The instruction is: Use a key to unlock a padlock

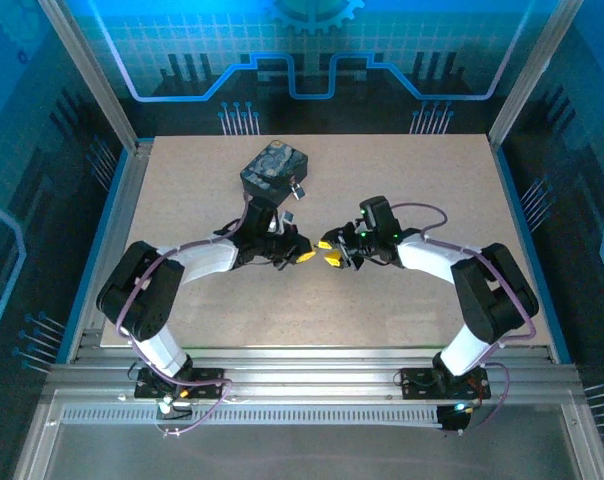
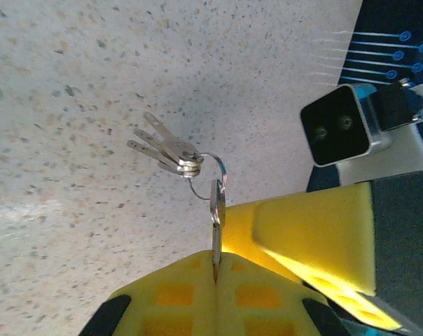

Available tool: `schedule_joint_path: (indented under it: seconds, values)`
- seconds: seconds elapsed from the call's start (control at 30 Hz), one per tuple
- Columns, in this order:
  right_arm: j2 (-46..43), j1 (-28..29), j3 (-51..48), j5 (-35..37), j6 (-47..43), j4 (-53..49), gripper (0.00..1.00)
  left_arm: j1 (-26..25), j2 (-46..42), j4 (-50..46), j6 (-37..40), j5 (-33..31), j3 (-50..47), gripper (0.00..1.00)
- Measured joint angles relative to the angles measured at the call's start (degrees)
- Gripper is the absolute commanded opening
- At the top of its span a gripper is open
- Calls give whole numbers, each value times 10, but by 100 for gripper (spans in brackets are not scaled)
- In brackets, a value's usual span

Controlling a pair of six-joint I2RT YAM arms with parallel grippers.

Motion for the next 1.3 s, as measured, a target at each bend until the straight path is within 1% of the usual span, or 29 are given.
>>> schedule_joint_path:
  seconds: [0.07,0.13,0.2,0.3,0.37,0.5,0.57,0.67,0.8,0.93,1.07,1.2,1.3]
  values:
    - [-2,-2,19,5,-44,-42,49,7,0,-35,45,5,13,0]
    - [-11,-8,32,9,-93,-80,51,12,-2,-66,85,12,28,0]
    - [-28,-19,38,7,-148,-110,50,14,-6,-97,126,22,47,0]
    - [-39,-47,53,-10,-242,-137,47,14,-15,-124,179,43,68,0]
    - [-39,-68,63,-34,-306,-143,46,14,-23,-141,213,57,77,0]
    - [-39,-112,67,-112,-414,-139,46,14,-36,-176,278,81,90,0]
    - [-39,-123,67,-147,-458,-135,46,14,-44,-189,302,91,90,0]
    - [-39,-121,67,-195,-511,-126,46,14,-54,-200,326,106,91,0]
    - [-31,-107,75,-243,-563,-124,45,14,-56,-207,342,120,93,0]
    - [-17,-90,82,-275,-593,-118,42,14,-56,-206,344,130,98,0]
    - [-3,-76,91,-292,-610,-120,35,14,-56,-206,346,135,102,0]
    - [7,-68,93,-303,-613,-118,30,14,-56,-206,353,136,104,0]
    - [9,-67,93,-310,-614,-115,24,14,-56,-206,355,136,104,0]
